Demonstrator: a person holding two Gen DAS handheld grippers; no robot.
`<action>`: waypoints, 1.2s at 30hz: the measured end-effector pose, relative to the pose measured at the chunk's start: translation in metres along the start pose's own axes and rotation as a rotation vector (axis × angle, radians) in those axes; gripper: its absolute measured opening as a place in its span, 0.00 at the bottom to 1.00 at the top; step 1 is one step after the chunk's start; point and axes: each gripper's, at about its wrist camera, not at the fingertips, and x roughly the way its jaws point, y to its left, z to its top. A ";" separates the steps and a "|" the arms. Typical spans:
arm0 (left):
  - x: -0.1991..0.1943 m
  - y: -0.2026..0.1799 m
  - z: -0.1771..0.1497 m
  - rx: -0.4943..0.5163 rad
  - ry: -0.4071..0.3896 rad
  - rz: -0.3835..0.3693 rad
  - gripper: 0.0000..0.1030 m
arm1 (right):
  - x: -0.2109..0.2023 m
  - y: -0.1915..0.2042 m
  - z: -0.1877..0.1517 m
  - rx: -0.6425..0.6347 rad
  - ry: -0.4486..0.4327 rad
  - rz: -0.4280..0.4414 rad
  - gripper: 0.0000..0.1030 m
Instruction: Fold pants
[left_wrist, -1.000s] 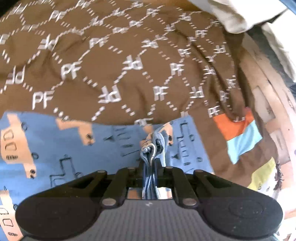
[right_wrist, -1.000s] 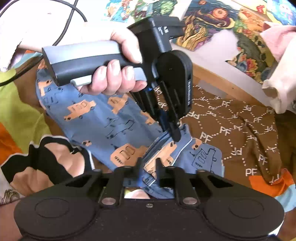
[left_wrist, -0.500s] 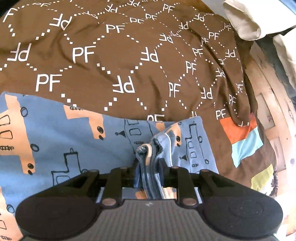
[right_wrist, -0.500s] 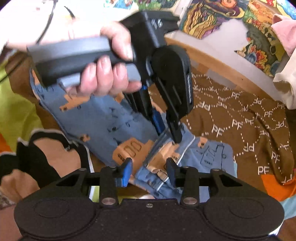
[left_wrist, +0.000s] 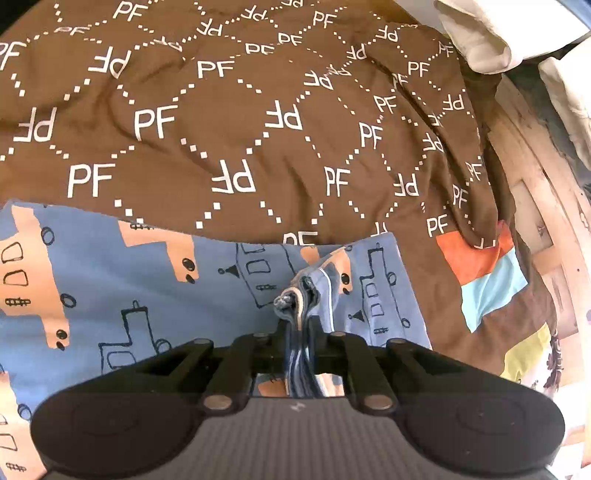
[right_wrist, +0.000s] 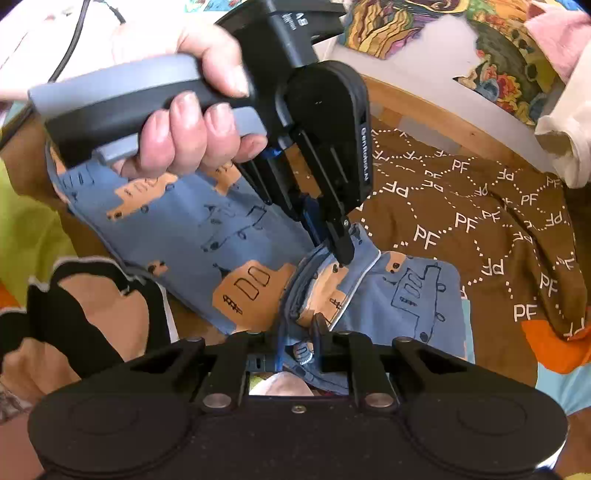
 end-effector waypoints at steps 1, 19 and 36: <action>-0.001 -0.001 0.000 -0.001 -0.001 0.000 0.09 | -0.002 -0.001 0.001 0.011 -0.006 0.005 0.15; -0.072 0.042 -0.018 0.021 -0.064 0.078 0.08 | -0.007 0.018 0.049 0.082 -0.042 0.262 0.14; -0.097 0.096 -0.037 0.027 -0.049 0.197 0.08 | 0.029 0.074 0.075 -0.005 0.002 0.445 0.14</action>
